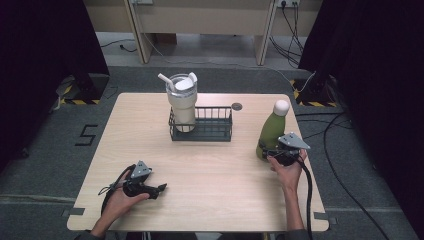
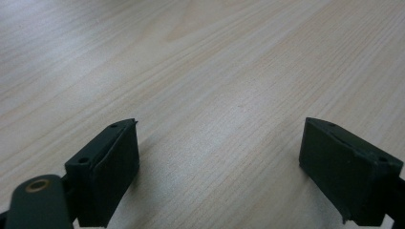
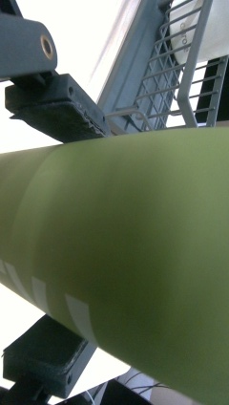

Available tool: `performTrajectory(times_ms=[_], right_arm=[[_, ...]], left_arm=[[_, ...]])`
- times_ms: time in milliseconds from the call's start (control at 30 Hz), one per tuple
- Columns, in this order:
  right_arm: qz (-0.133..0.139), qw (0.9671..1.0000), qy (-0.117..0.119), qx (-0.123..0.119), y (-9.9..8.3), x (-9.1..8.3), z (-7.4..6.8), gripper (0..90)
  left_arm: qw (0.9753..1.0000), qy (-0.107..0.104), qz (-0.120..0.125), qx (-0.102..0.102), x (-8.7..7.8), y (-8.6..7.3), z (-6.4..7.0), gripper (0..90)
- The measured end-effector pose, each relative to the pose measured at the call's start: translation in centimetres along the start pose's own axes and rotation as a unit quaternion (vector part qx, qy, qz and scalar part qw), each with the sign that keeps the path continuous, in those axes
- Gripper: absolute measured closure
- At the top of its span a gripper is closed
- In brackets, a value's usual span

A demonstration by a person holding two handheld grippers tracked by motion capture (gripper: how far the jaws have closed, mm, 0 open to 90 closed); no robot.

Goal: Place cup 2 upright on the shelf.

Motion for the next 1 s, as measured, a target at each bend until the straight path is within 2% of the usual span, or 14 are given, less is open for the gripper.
performTrajectory(times_ms=[233,533,733,1000], right_arm=[[0.008,1.0,0.0,-0.001,-0.1,0.5,0.1,18.1],[0.018,0.9997,0.012,0.015,-0.6,0.9,0.3,18.9],[0.013,0.9998,0.008,0.009,-0.8,1.3,0.1,18.7],[0.028,0.9995,0.009,0.012,-0.8,1.3,0.1,20.4]], left_arm=[[1.0,0.0,0.0,-0.001,0.0,0.0,0.0,12.8],[1.0,0.0,0.0,0.0,0.0,0.0,0.0,12.8],[1.0,0.0,0.0,0.0,0.0,0.0,0.0,12.8],[1.0,0.0,0.0,0.0,0.0,0.0,0.0,12.8]])
Point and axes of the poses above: each handheld gripper's, and its own axes: x roughly forward along the jaws, y roughly out of its top, z roughly to its right, the point moved 2 cm from there along x, roughly forward along the jaws, and after that the axes turned 14 degrees about -z, right-handed, at the moved point
